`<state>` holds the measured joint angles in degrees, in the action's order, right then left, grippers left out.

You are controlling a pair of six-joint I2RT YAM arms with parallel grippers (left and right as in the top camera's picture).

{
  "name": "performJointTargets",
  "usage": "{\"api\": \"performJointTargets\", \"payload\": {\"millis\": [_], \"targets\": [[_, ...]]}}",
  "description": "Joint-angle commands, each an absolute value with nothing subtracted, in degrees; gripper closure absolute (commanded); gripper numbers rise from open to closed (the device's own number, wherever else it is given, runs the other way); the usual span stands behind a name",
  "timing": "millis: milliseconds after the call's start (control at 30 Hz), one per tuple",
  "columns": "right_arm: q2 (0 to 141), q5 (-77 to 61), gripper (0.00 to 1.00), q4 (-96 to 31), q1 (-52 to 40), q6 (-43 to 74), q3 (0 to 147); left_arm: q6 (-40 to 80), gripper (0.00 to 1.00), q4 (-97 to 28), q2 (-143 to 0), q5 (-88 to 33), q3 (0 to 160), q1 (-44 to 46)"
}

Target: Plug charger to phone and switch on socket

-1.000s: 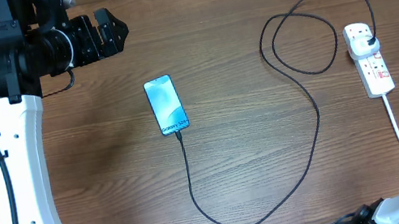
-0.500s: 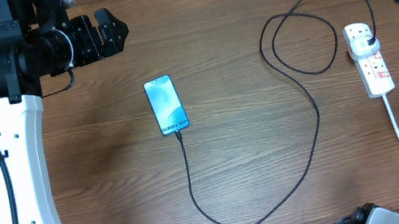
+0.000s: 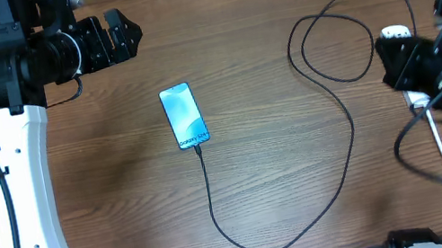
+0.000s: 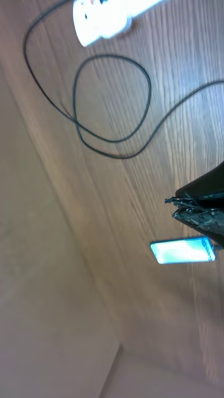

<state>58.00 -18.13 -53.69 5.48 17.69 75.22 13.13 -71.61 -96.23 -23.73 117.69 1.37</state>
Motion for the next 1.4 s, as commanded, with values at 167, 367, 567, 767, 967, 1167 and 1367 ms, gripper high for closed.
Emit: {"api": "performJointTargets", "payload": {"millis": [167, 367, 567, 767, 967, 1167, 1367], "targets": [[52.1, 3.1, 0.96, -61.5, 0.6, 16.2, 76.1, 12.4, 0.0, -71.6, -96.3, -23.3, 117.8, 0.8], [49.4, 4.8, 0.96, -59.2, 0.6, 16.7, 71.7, 12.4, 0.0, -71.6, -96.3, -23.3, 117.8, 0.8], [44.6, 2.0, 0.96, -51.0, 0.6, 18.2, 59.0, 12.4, 0.0, -71.6, -96.3, -23.3, 117.8, 0.8], [43.4, 1.7, 0.88, -44.8, 0.6, 22.7, 50.0, 12.4, 0.0, -71.6, -96.3, -23.3, 117.8, 0.8], [48.1, 1.6, 0.0, -47.3, 0.6, 22.7, 49.5, 12.4, 0.0, -71.6, -96.3, -23.3, 117.8, 0.8], [54.7, 1.6, 0.0, -48.6, 0.6, 22.7, 49.5, 12.4, 0.01, -71.6, -96.3, -23.3, 117.8, 0.8], [63.0, 1.7, 0.0, -48.6, 0.6, 22.6, 49.5, 12.4, 0.0, -71.6, -96.3, -23.3, 117.8, 0.8]]}}
